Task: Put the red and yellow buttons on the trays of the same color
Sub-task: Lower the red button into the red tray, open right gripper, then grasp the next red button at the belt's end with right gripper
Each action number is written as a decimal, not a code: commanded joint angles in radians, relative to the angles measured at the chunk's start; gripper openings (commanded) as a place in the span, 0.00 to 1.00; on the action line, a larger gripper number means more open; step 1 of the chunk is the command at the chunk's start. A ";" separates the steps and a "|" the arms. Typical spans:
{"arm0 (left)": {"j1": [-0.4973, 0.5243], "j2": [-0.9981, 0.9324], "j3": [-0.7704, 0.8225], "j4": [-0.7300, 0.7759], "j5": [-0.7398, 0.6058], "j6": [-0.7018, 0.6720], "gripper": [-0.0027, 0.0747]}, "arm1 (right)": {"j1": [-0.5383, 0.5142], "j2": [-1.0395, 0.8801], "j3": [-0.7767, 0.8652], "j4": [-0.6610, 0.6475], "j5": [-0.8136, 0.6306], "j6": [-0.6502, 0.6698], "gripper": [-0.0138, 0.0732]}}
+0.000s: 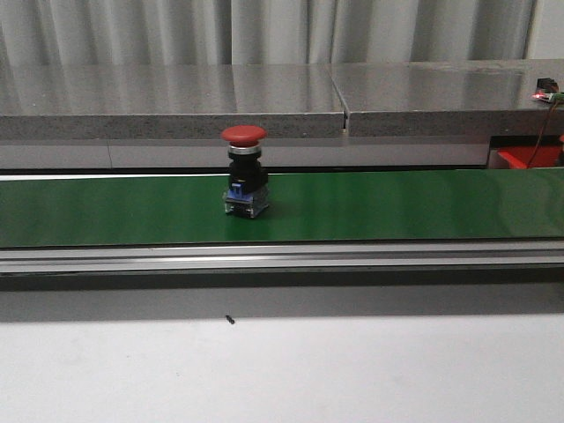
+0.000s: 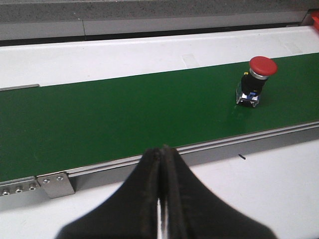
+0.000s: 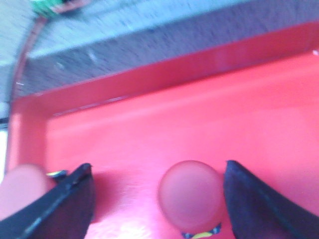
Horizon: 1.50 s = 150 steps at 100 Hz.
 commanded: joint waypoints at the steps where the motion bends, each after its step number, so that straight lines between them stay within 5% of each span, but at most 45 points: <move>1: -0.008 0.000 -0.027 -0.024 -0.056 -0.006 0.01 | -0.008 -0.108 0.001 0.006 -0.002 -0.016 0.74; 63: -0.008 0.000 -0.027 -0.024 -0.056 -0.006 0.01 | 0.000 -0.517 0.388 0.018 -0.006 -0.021 0.73; 103: -0.008 0.000 -0.027 -0.024 -0.056 -0.006 0.01 | 0.085 -0.723 0.422 0.029 0.202 -0.031 0.73; 150: -0.008 0.000 -0.027 -0.024 -0.056 -0.006 0.01 | 0.285 -0.755 0.422 0.028 0.454 -0.132 0.73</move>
